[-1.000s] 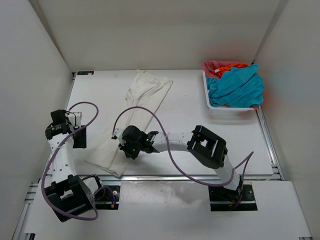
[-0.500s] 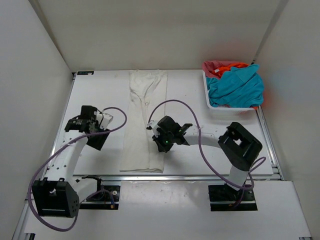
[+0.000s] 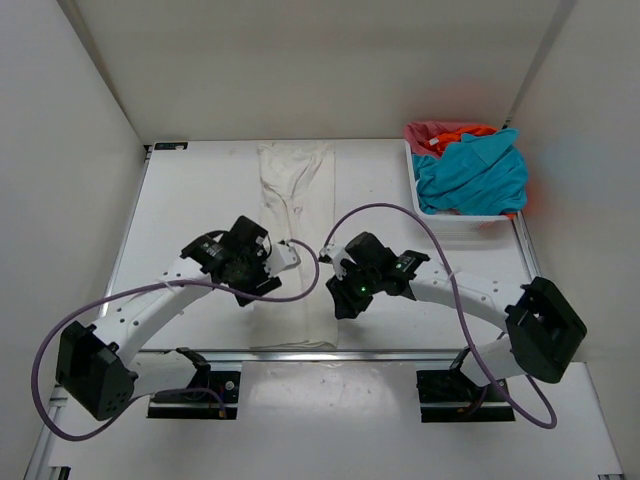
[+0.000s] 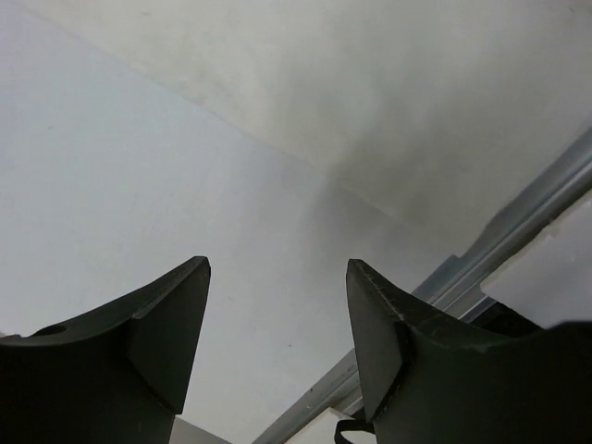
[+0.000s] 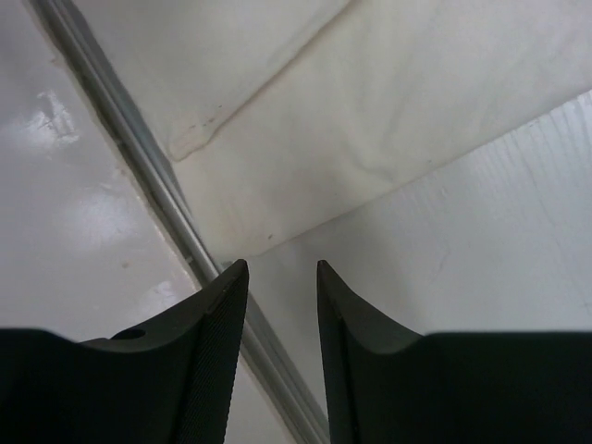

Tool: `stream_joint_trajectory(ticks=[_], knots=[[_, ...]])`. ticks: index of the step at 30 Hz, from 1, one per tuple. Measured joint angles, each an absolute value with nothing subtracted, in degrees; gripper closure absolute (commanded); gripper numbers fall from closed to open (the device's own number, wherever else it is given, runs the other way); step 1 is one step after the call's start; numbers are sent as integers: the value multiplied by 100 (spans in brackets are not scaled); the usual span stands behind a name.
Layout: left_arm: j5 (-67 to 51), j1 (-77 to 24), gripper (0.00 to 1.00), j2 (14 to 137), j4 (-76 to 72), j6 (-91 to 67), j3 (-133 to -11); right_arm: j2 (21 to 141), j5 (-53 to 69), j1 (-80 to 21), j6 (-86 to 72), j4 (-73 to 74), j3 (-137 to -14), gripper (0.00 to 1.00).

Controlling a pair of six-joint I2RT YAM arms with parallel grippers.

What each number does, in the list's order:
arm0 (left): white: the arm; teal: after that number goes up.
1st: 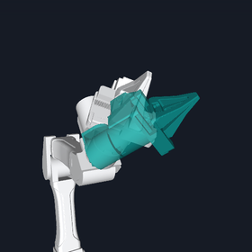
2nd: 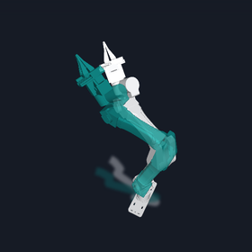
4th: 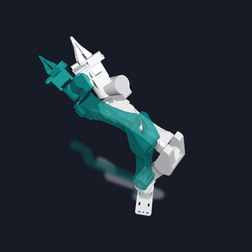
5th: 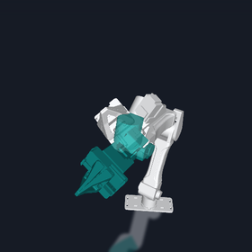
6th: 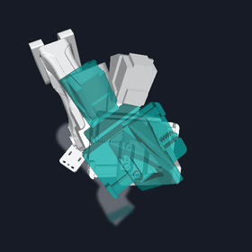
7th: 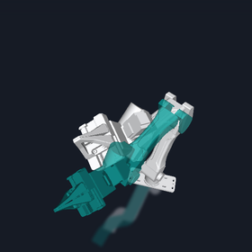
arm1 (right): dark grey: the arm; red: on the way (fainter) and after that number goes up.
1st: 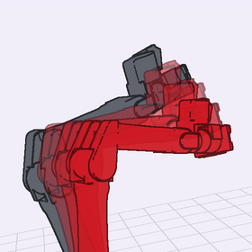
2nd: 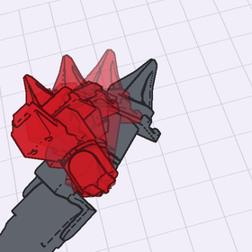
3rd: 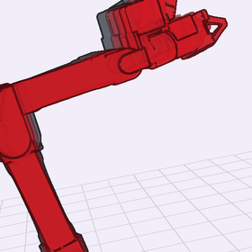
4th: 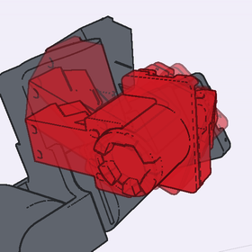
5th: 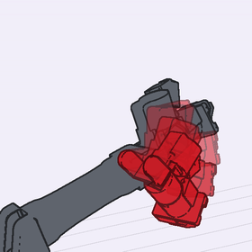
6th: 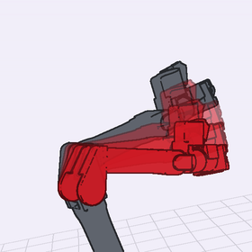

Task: Fold and stack the t-shirts
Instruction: Rotate the tshirt 90 degrees, then grab the bottom of the folded rectangular tshirt with both arms

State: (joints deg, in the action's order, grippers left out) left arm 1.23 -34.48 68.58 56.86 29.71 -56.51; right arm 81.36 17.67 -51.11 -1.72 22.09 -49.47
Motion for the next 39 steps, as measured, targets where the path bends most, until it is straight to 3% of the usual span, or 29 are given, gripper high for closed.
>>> stream_joint_trajectory(ticks=[8,20,28,39], knots=[[-161,-4447,24,6064,5151,4189,-4060,8156,1975,-4998,-609,1920,-4506,56],[-620,-5061,25,5649,4862,6947,-3282,8298,2147,-4814,-733,1581,-4475,53],[-165,-5037,28,4355,4477,9126,-1949,8298,2239,-5046,-705,1481,-4296,52],[-91,-4963,35,3489,4007,11015,-1337,8298,2329,-5002,-701,1483,-4150,52]])
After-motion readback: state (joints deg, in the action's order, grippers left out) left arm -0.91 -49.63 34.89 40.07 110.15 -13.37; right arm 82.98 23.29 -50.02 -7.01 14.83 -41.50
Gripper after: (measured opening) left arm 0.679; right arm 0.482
